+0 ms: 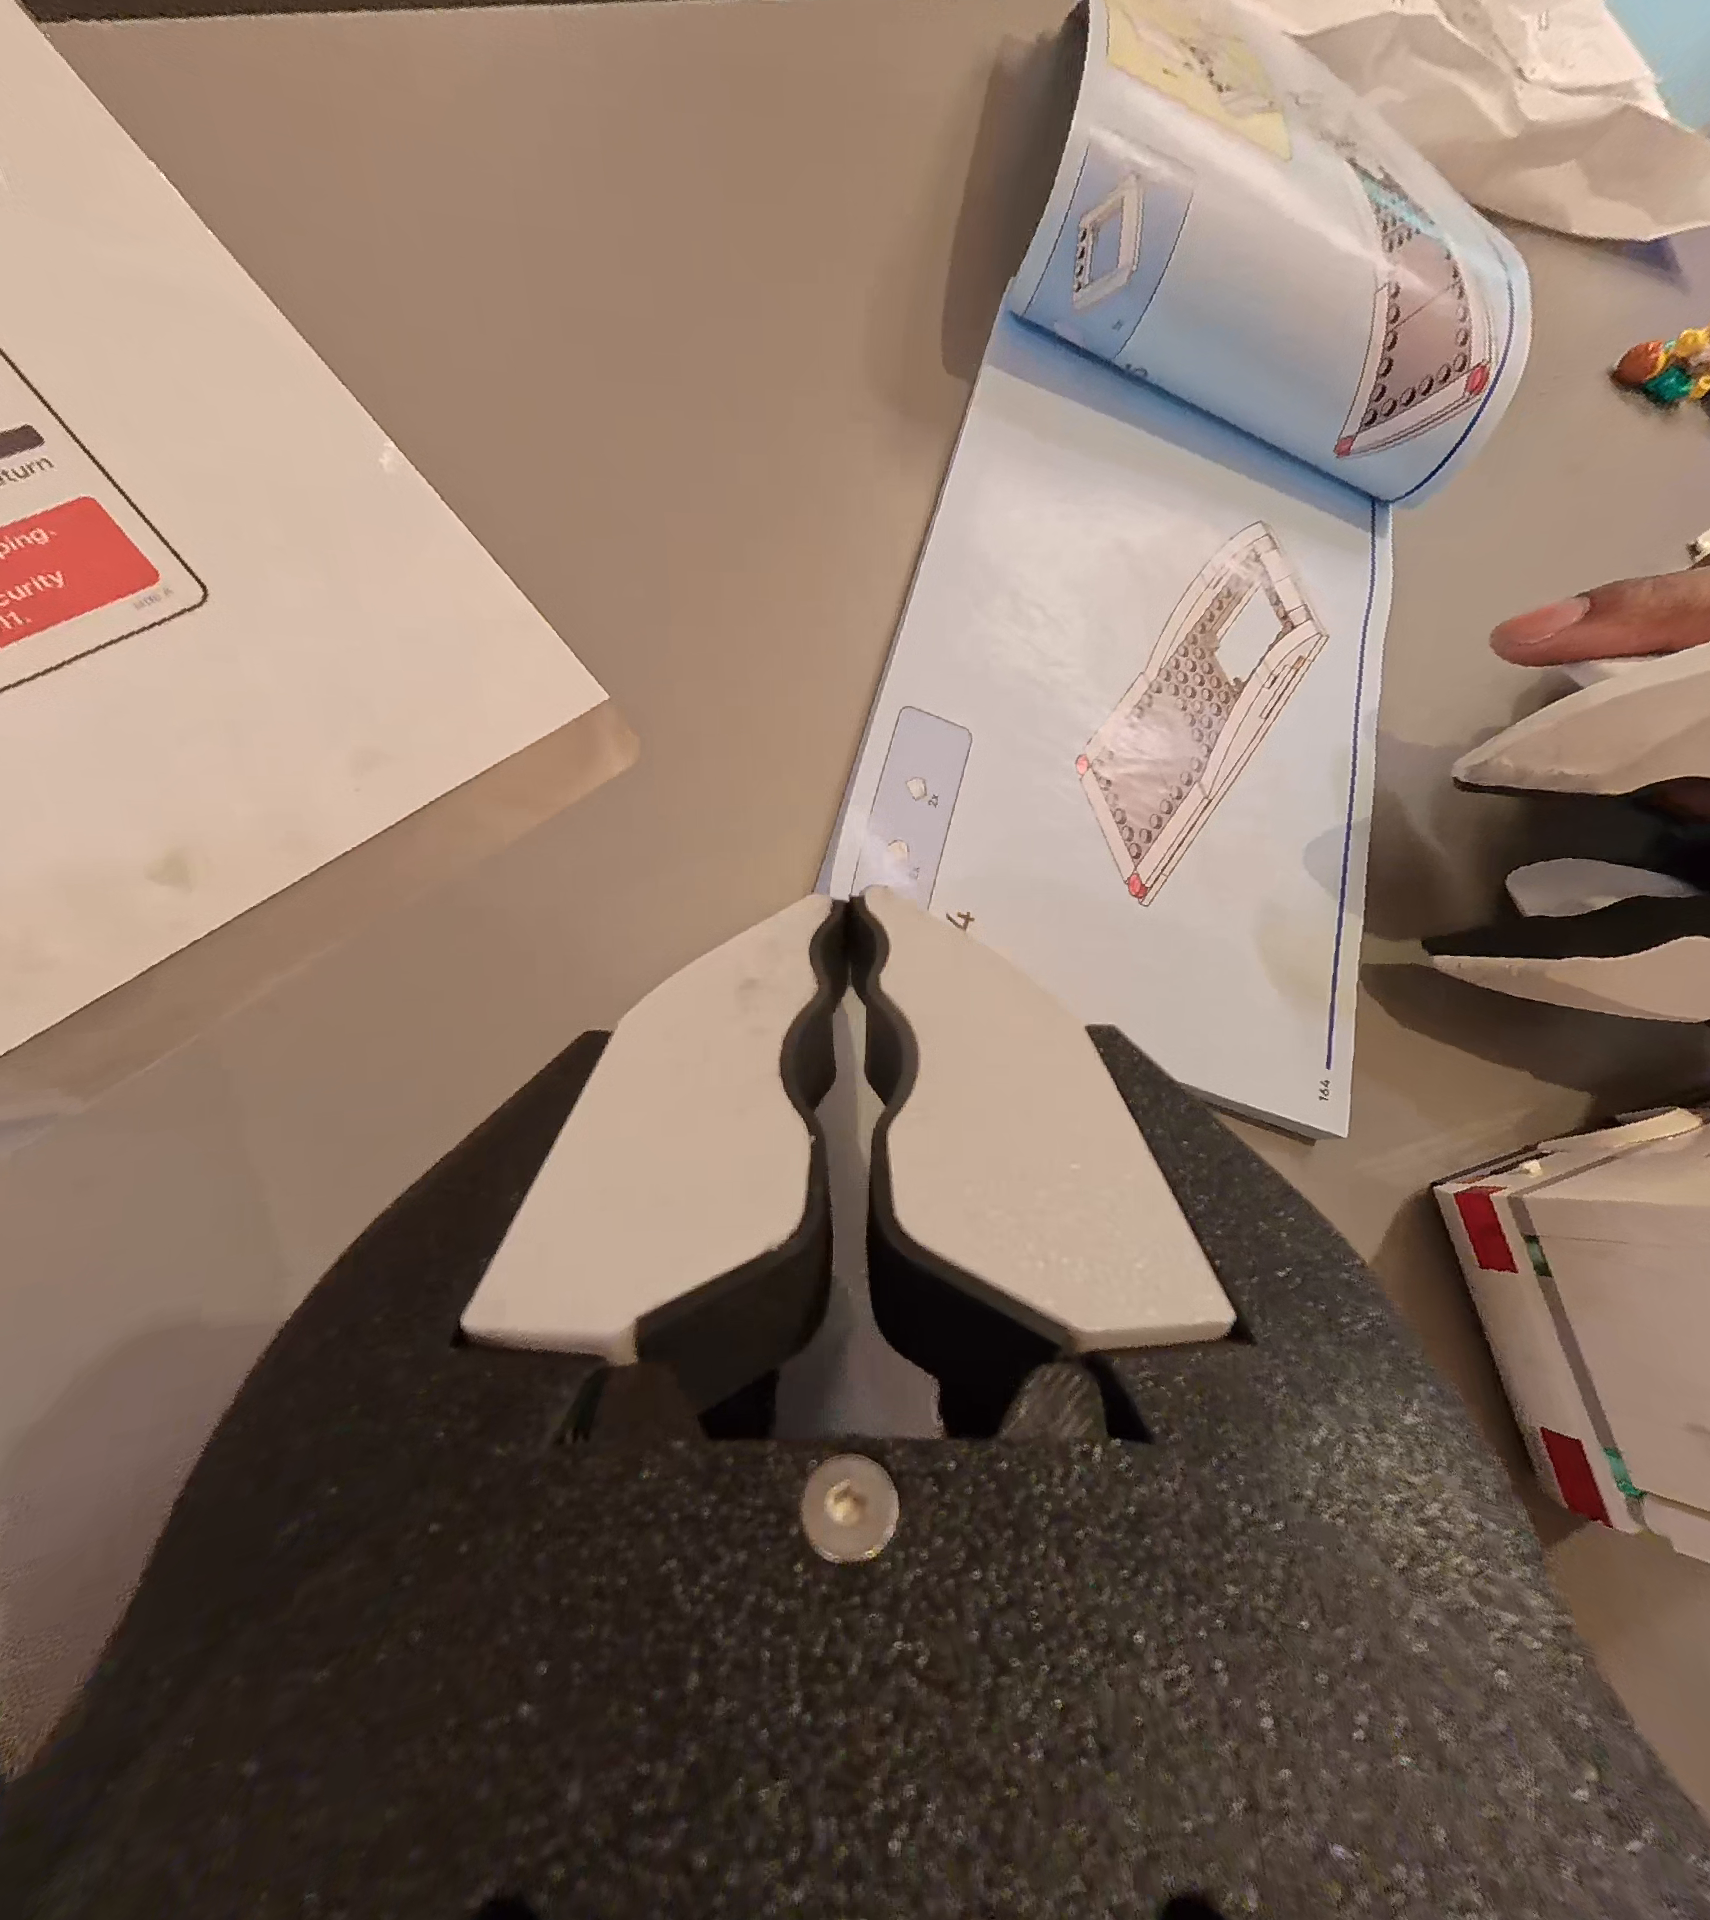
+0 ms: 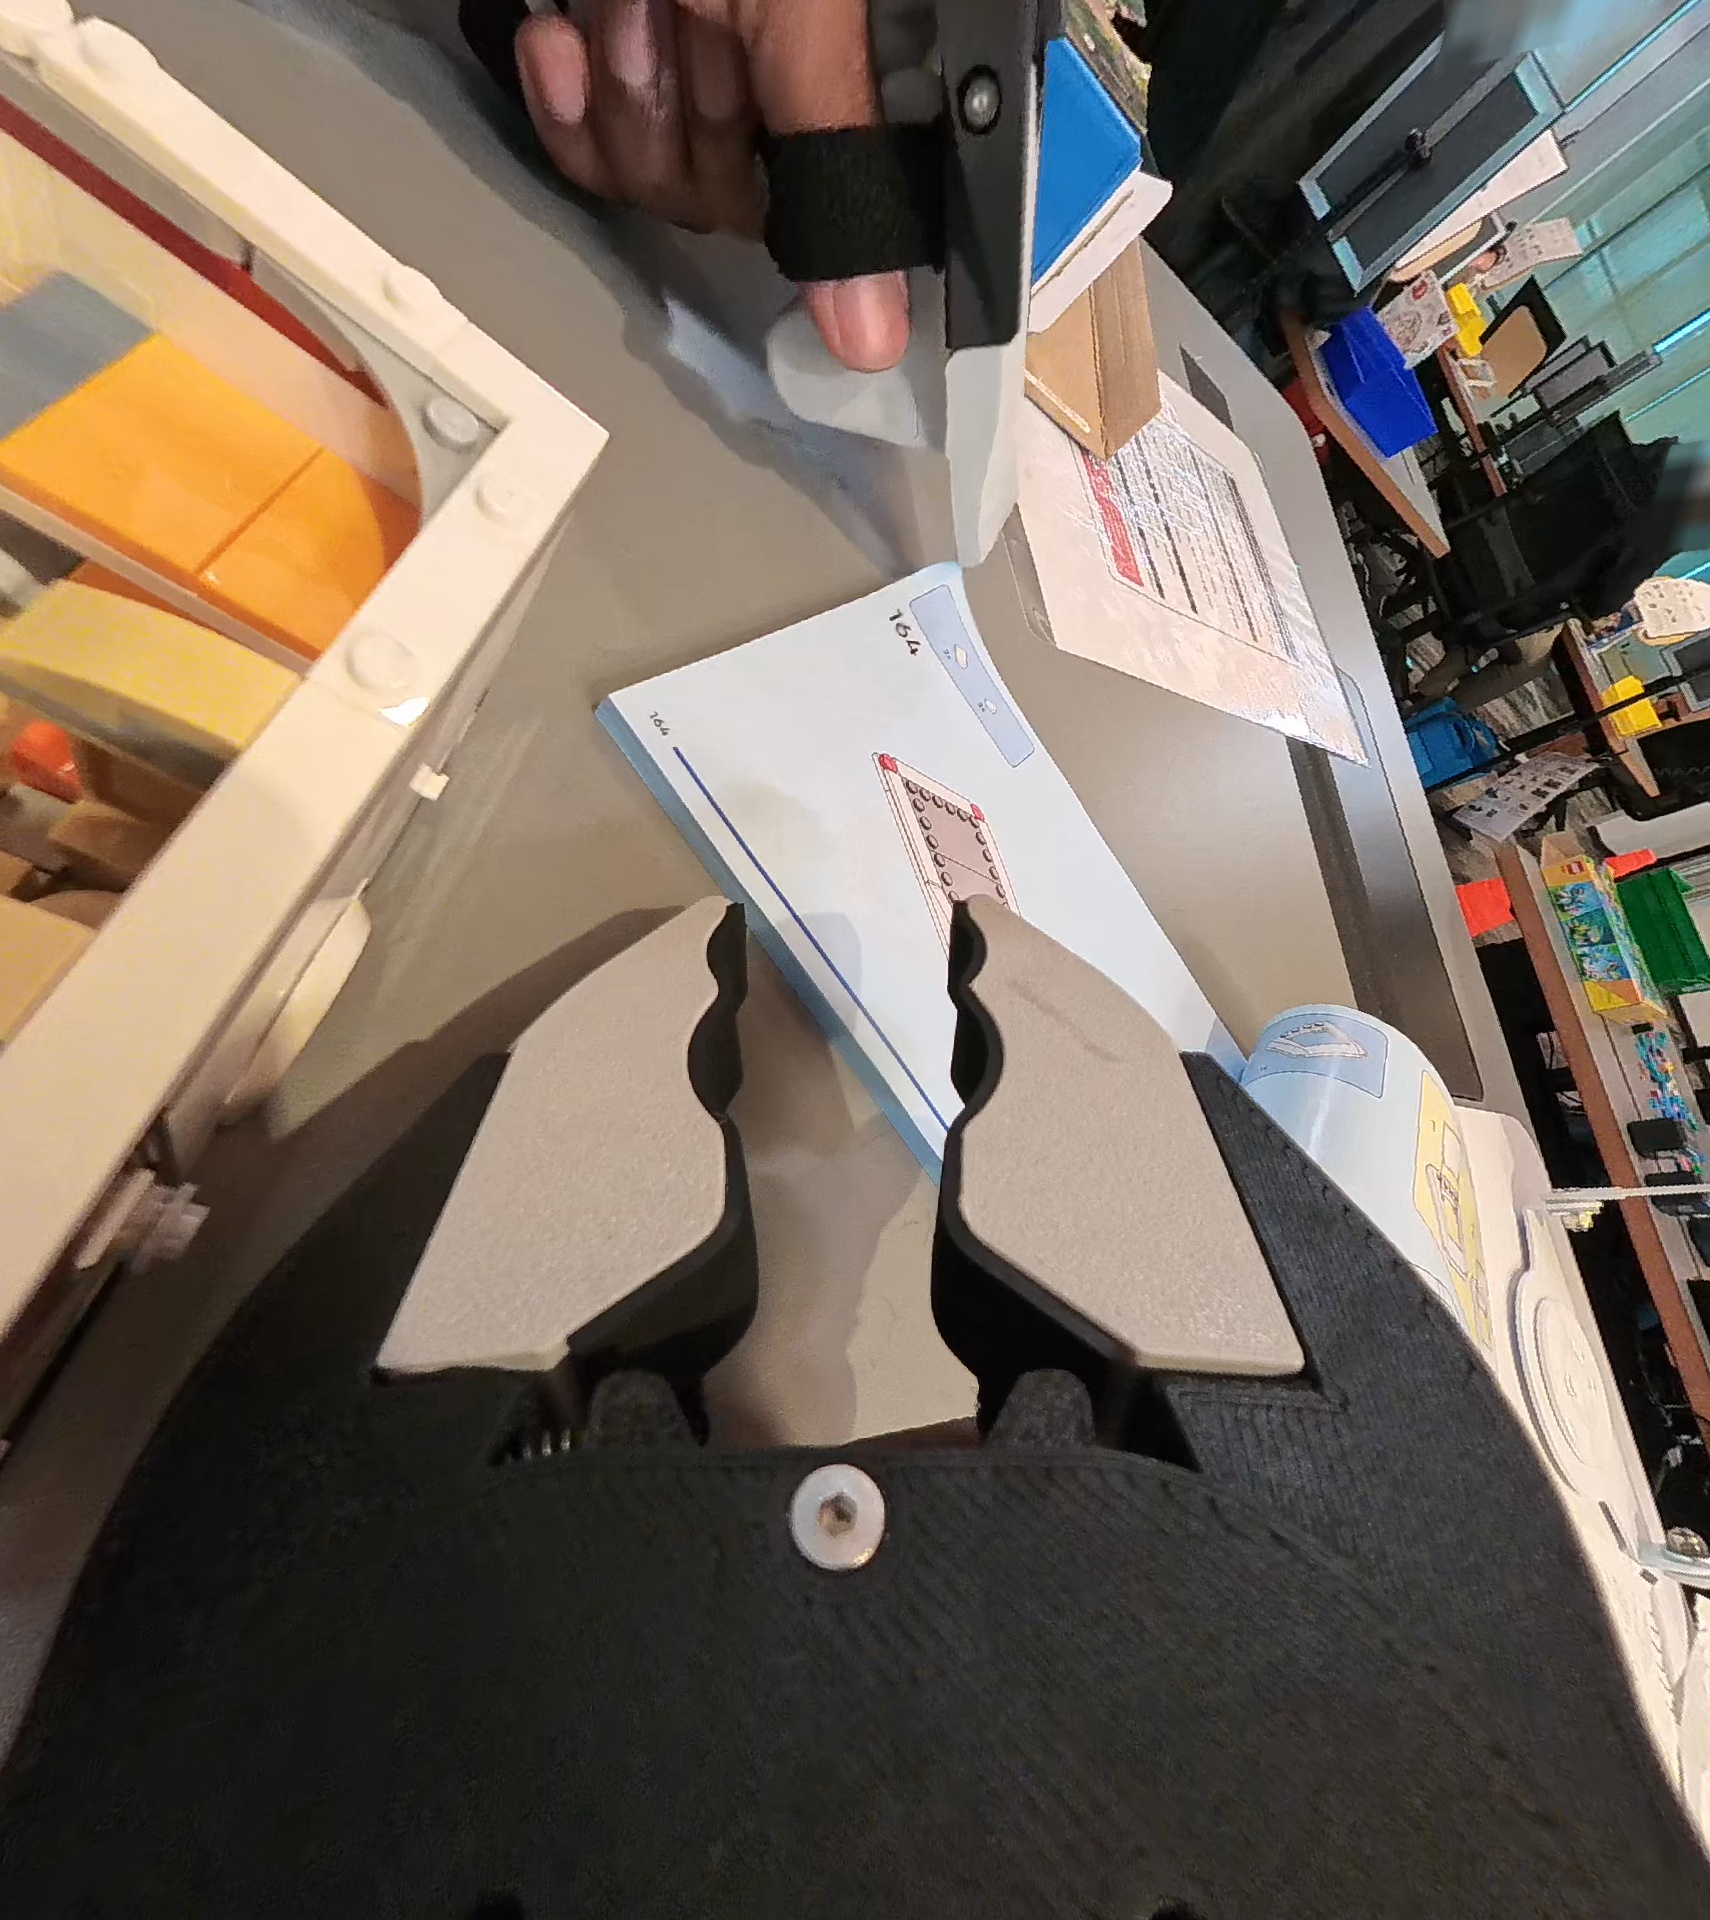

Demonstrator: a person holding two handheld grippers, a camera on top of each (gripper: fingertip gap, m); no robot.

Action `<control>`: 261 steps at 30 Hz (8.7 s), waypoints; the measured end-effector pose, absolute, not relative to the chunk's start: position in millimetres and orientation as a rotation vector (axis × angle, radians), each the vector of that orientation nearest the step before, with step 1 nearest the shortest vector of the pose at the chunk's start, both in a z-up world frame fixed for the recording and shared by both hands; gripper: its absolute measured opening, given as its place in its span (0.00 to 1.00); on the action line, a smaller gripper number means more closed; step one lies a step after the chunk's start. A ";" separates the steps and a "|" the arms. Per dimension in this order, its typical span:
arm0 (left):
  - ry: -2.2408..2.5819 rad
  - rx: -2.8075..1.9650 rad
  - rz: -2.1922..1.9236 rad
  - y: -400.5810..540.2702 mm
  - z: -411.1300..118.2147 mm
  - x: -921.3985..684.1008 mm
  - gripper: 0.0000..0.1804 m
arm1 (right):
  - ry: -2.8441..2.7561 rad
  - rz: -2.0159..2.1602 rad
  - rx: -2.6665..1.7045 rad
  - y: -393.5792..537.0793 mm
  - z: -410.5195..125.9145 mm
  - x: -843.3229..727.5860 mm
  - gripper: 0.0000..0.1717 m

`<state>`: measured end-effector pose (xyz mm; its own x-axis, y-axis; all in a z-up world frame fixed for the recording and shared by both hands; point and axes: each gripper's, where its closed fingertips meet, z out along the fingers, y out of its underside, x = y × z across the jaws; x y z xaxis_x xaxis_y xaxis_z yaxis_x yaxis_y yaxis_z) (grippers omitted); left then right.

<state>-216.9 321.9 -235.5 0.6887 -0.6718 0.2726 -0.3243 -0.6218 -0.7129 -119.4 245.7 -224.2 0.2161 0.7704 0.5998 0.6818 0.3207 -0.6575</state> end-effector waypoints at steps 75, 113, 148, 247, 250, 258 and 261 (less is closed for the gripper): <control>0.996 -2.225 -0.588 309.0 -241.1 -208.3 0.18 | -1.501 0.109 -1.389 244.7 -224.0 -119.6 0.23; 0.745 -2.212 -0.874 314.6 -226.3 -203.8 0.00 | -1.494 0.068 -1.353 249.3 -222.6 -115.8 0.22; 1.036 -2.223 -0.537 308.9 -244.3 -210.6 0.22 | -1.495 0.071 -1.351 249.0 -222.7 -115.8 0.23; 0.689 -2.089 -0.643 338.5 -209.7 -210.8 0.22 | -0.371 0.719 -1.881 353.9 -174.9 -10.1 0.06; 0.695 -2.091 -0.645 337.7 -210.5 -209.3 0.22 | -0.204 0.811 -1.905 365.2 -177.7 8.5 0.06; 0.699 -2.090 -0.646 337.2 -210.8 -208.8 0.22 | -0.195 0.756 -1.882 369.2 -177.0 19.1 0.00; 0.704 -2.091 -0.647 336.7 -211.3 -208.1 0.22 | -0.224 0.731 -1.877 367.9 -177.2 17.0 0.00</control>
<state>-208.1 336.7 -211.3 0.7121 -0.6737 0.1978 -0.2536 -0.5095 -0.8222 17.0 367.9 -177.2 0.7951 0.4712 -0.3819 -0.1766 -0.4225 -0.8890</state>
